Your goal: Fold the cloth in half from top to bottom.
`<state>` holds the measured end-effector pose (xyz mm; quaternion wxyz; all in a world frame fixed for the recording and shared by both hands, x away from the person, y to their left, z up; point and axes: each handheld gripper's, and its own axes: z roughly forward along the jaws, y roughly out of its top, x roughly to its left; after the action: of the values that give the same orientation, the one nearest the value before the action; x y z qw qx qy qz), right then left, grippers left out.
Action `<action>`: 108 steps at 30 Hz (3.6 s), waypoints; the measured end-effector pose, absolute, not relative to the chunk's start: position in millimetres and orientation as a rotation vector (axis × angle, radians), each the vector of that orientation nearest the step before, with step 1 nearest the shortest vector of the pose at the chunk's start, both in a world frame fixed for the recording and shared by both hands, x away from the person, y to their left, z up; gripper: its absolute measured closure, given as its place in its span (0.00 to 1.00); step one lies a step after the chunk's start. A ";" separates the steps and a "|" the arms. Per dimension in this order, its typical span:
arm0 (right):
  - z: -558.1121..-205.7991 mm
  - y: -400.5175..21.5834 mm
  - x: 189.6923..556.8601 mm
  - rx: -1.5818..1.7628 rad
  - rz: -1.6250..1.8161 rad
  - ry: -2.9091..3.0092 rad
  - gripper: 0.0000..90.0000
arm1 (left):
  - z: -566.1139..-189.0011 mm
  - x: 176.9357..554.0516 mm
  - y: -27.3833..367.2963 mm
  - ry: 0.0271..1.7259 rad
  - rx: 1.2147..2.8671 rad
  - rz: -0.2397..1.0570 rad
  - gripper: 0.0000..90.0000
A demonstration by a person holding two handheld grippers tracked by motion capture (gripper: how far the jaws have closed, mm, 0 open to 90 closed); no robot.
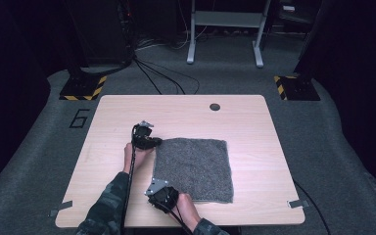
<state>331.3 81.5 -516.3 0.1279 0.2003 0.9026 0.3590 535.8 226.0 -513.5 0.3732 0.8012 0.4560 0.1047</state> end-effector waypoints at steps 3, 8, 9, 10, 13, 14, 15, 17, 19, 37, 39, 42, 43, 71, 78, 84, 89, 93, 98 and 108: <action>-515.6 78.3 328.2 0.588 1.059 2.610 0.98 | -510.6 534.6 227.3 1.162 2.050 0.281 0.95; -509.4 69.6 326.1 0.599 1.116 2.574 0.98 | -503.9 532.0 229.6 1.153 2.036 0.300 0.96; -509.4 69.6 326.1 0.599 1.116 2.574 0.98 | -502.0 531.0 230.9 1.155 2.025 0.314 0.96; -507.0 67.8 324.5 0.594 1.138 2.558 0.98 | -500.2 529.6 232.2 1.161 2.012 0.313 0.96; -501.3 64.3 320.9 0.574 1.172 2.532 0.98 | -494.8 526.9 236.2 1.159 1.995 0.329 0.96; -499.8 63.4 319.9 0.563 1.185 2.523 0.98 | -493.2 526.4 237.1 1.157 1.994 0.336 0.96; -498.6 63.0 318.9 0.567 1.190 2.525 0.98 | -491.2 525.3 237.7 1.160 1.986 0.353 0.96; -495.5 62.2 317.7 0.556 1.208 2.514 0.98 | -485.6 523.6 240.0 1.144 1.997 0.376 0.96; -491.5 62.8 315.5 0.560 1.234 2.500 0.98 | -481.5 522.0 240.9 1.137 2.012 0.398 0.96; -452.7 77.6 306.7 0.479 1.412 2.369 0.98 | -429.9 517.1 257.9 1.109 2.064 0.550 0.97; -454.4 74.2 306.0 0.502 1.416 2.366 0.98 | -429.4 517.6 252.4 1.098 2.066 0.549 0.97; -455.2 65.2 304.2 0.517 1.409 2.359 0.98 | -429.7 519.6 239.8 1.074 2.075 0.545 0.97; -455.2 61.3 303.8 0.519 1.405 2.358 0.98 | -430.2 520.2 235.4 1.072 2.070 0.543 0.97; -461.8 -28.1 303.7 0.775 1.363 2.234 0.98 | -440.2 542.3 147.7 0.936 2.160 0.499 0.97; -466.8 -43.8 303.9 0.835 1.322 2.235 0.98 | -446.0 547.4 131.4 0.914 2.186 0.482 0.97; -472.4 -56.4 305.2 0.883 1.286 2.235 0.98 | -453.8 551.8 113.4 0.901 2.213 0.465 0.97; -475.6 -65.1 304.6 0.914 1.260 2.237 0.98 | -457.2 553.4 102.8 0.890 2.226 0.453 0.97; -479.2 -69.1 304.4 0.932 1.251 2.241 0.98 | -460.7 553.5 93.9 0.880 2.240 0.437 0.97; -483.1 -74.6 304.9 0.946 1.240 2.242 0.98 | -464.0 555.1 87.1 0.867 2.256 0.431 0.97; -489.0 -88.4 302.4 1.007 1.245 2.225 0.98 | -468.2 554.4 76.4 0.848 2.266 0.420 0.97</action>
<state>302.4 -88.4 -489.0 0.1990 0.3600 0.7954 0.4451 554.4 76.4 -468.2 0.3363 0.8690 0.3254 0.1610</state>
